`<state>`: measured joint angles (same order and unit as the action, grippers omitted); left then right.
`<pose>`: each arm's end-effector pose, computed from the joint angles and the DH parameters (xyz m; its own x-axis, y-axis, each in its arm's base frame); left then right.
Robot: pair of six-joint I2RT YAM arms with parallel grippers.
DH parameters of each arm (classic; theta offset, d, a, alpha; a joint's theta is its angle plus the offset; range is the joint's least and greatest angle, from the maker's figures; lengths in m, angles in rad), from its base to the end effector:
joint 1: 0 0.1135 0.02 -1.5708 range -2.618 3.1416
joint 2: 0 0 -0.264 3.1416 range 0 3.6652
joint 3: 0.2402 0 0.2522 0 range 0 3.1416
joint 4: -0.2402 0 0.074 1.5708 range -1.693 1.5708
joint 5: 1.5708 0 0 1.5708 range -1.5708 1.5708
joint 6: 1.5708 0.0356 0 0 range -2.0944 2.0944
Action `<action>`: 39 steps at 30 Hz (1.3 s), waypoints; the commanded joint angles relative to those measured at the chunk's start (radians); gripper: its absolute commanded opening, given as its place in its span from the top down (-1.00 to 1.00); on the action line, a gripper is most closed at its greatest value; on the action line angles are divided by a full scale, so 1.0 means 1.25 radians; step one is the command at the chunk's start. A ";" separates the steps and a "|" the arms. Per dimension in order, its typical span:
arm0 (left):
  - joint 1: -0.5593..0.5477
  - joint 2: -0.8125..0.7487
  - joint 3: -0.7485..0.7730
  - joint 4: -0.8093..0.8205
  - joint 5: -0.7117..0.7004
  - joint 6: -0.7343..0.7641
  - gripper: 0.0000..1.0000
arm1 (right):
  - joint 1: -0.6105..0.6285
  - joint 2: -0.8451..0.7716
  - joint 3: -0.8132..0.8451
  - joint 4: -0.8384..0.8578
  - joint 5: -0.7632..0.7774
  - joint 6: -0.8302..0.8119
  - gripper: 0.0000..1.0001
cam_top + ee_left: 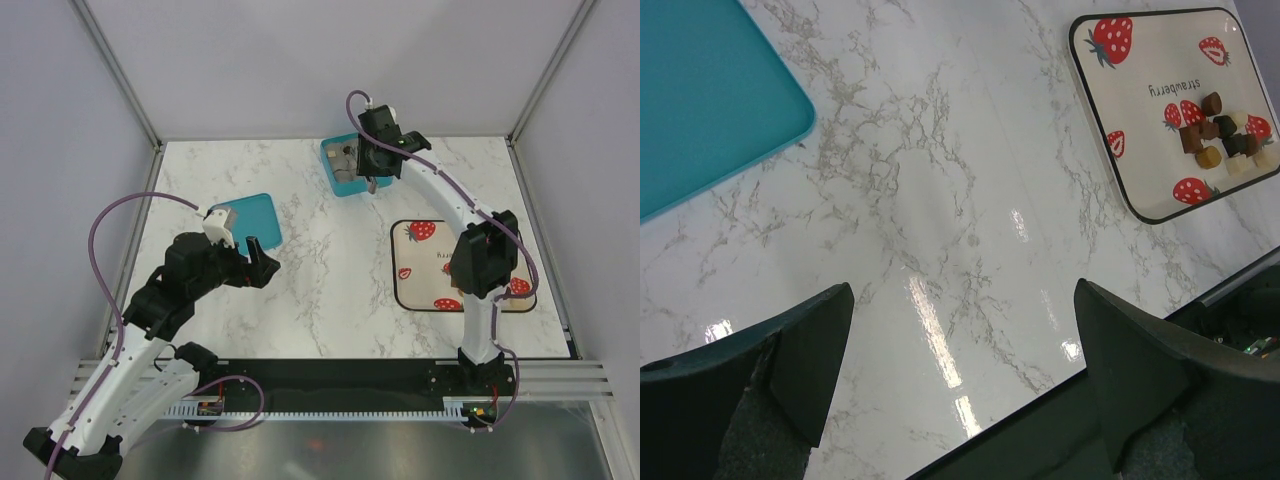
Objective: Pack the chocolate
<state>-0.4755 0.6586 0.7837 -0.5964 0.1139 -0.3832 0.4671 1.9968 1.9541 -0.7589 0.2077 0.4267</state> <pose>0.1264 -0.0696 0.3155 -0.5781 -0.1201 -0.8071 0.3544 0.8540 -0.3810 0.4070 0.1970 0.3252 -0.7133 0.0938 -0.6945 -0.0190 0.9880 0.1530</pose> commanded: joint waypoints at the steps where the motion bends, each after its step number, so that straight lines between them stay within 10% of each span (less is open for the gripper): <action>1: -0.001 -0.003 -0.001 0.013 -0.002 0.027 -0.99 | 0.001 0.032 0.054 0.036 0.056 -0.021 0.26; 39: -0.001 -0.003 -0.001 0.014 -0.002 0.027 -0.99 | 0.002 0.148 0.076 0.083 0.068 -0.043 0.05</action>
<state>-0.4755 0.6586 0.7837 -0.5968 0.1139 -0.3832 0.4675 2.1952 2.0171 -0.6918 0.2718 0.3874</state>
